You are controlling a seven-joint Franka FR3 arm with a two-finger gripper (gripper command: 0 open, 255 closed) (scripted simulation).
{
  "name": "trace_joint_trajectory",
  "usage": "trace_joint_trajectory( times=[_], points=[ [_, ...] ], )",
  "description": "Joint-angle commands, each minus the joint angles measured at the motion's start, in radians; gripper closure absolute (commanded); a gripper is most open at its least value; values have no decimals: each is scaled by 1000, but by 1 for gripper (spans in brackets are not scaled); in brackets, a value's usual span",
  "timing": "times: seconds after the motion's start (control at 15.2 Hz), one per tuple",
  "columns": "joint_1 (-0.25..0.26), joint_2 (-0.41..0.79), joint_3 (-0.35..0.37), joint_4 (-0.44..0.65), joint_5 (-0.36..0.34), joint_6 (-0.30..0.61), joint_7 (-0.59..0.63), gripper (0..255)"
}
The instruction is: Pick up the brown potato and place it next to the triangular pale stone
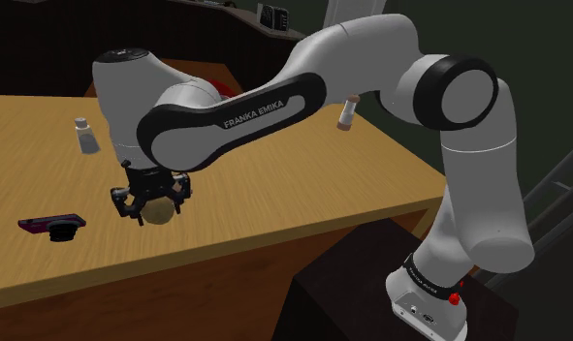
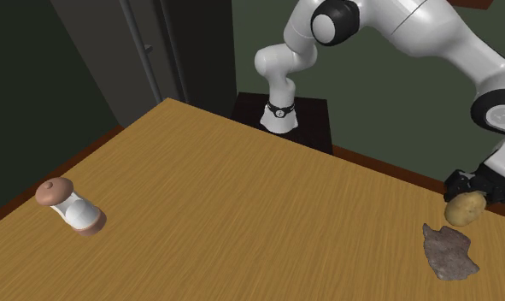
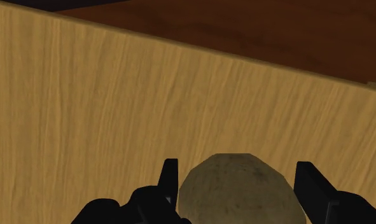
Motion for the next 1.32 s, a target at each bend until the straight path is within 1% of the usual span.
trace_joint_trajectory(
  times=[0.0, 0.13, 0.59, 0.66, 0.92, 0.99, 1.25],
  points=[
    [1, 9, -3, -12, -5, 21, 4, 255],
    [2, 20, -6, -23, -10, 42, 8, 255],
    [1, 20, -5, -23, -10, 42, 9, 255],
    [3, 23, -5, -17, -11, 39, 9, 0],
    [4, 27, -6, -11, -11, 36, 9, 0],
    [1, 20, -5, -23, -11, 42, 9, 0],
    [3, -22, 8, 40, 11, -60, -6, 0]
  ],
)
